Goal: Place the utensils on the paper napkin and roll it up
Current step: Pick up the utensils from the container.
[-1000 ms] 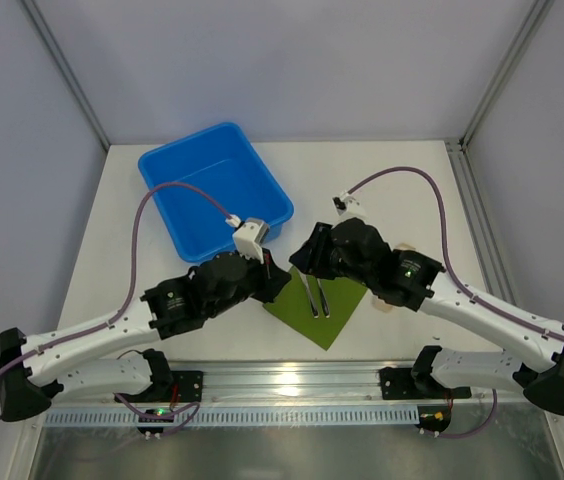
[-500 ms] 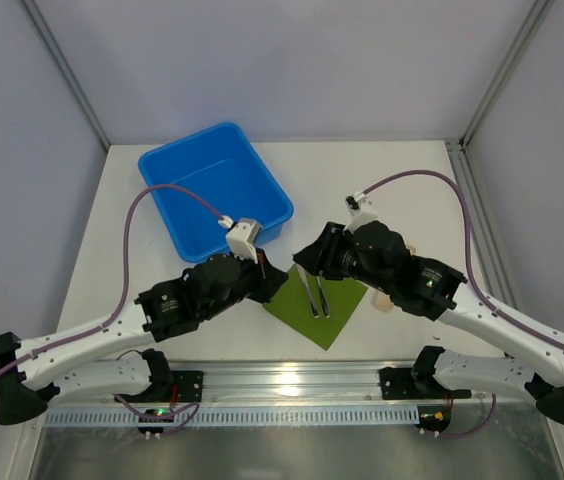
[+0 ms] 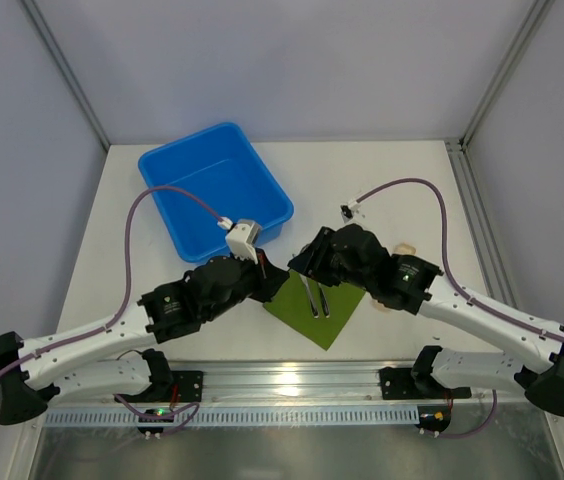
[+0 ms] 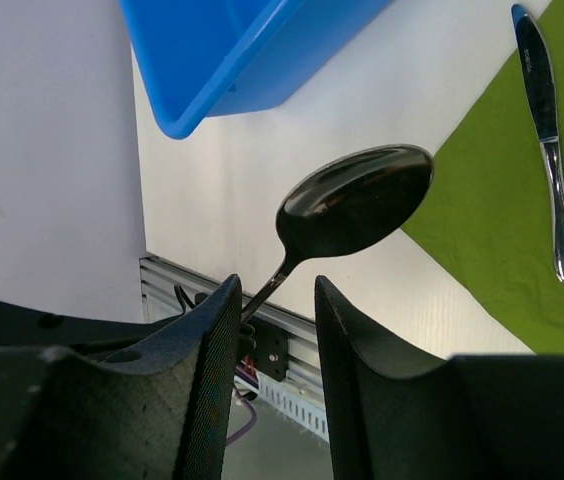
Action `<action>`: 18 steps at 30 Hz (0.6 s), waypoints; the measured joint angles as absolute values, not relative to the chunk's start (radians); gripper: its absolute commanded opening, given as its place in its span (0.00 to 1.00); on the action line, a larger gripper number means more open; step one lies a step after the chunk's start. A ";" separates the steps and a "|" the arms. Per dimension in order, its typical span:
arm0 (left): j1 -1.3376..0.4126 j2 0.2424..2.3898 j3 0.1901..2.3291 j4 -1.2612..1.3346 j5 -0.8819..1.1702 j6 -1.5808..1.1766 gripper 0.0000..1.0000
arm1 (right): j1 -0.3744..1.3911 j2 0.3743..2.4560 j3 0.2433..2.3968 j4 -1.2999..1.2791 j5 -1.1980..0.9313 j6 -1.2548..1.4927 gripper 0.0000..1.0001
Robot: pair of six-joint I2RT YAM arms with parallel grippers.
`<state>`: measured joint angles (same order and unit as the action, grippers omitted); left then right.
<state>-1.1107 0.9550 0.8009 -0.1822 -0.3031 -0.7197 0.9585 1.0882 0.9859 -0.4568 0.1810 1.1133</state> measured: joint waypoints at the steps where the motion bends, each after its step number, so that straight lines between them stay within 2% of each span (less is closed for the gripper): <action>1: -1.111 0.955 0.798 -0.176 -0.303 -0.719 0.00 | 0.958 1.098 0.986 -0.459 0.181 1.127 0.39; 9: -1.111 0.949 0.776 -0.167 -0.297 -0.715 0.00 | 0.958 1.113 0.986 -0.466 0.199 1.195 0.38; 16: -1.111 0.944 0.775 -0.161 -0.294 -0.702 0.00 | 0.958 1.116 0.990 -0.465 0.207 1.217 0.34; 18: -1.111 0.944 0.775 -0.161 -0.292 -0.699 0.00 | 0.958 1.122 0.991 -0.463 0.207 1.224 0.30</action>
